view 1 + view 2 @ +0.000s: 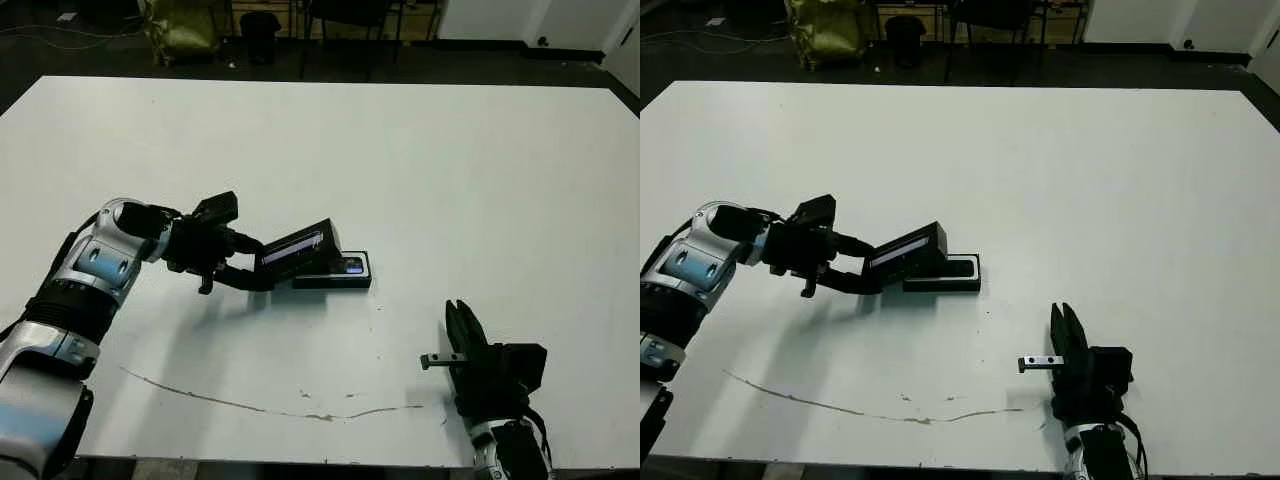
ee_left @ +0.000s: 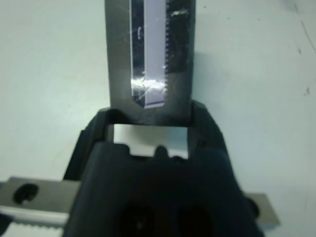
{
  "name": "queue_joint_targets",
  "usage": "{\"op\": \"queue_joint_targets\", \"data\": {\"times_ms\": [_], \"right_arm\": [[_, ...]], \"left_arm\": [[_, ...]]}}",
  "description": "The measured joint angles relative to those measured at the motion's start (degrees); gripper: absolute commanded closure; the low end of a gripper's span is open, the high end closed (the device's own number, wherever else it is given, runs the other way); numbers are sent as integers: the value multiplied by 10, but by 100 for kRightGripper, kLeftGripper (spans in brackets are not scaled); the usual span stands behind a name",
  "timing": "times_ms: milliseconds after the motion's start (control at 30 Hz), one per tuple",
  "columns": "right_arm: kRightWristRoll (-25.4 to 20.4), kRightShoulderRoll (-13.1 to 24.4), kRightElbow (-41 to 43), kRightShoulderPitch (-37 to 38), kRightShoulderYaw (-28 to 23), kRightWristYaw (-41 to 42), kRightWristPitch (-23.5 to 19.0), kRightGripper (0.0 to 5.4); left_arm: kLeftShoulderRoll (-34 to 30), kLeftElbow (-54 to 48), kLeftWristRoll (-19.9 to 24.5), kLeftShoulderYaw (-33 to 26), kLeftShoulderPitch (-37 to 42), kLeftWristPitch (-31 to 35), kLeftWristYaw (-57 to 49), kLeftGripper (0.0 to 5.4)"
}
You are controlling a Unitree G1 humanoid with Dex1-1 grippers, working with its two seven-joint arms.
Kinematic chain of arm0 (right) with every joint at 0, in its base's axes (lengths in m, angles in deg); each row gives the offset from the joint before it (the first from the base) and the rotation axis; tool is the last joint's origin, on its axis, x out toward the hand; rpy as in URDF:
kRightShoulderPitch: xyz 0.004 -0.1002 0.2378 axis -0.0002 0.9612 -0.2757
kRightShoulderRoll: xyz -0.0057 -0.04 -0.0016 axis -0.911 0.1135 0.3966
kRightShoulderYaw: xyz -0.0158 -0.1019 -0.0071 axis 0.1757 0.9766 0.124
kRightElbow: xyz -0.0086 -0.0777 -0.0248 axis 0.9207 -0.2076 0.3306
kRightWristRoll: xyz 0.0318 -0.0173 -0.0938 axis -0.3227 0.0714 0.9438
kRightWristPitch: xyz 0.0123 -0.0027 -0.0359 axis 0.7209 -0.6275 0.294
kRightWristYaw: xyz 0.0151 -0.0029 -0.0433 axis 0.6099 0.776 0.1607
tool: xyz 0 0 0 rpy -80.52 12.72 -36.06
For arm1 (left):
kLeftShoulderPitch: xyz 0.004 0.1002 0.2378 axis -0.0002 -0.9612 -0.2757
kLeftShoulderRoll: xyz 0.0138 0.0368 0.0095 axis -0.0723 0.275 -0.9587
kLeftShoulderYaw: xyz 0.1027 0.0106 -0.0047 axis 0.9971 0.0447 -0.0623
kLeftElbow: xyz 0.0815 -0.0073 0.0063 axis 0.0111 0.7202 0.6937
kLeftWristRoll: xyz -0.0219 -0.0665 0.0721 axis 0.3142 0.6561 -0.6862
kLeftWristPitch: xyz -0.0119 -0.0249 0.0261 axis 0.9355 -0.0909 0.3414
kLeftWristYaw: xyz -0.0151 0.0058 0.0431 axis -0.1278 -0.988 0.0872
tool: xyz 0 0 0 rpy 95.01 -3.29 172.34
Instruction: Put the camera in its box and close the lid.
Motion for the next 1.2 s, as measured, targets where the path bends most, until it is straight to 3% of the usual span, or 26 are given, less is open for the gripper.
{"op": "queue_joint_targets", "data": {"times_ms": [1200], "right_arm": [[4, -4, 13, 4, 1, -9, -21, 540]], "left_arm": [[38, 13, -27, 18, 4, -34, -44, 347]]}}
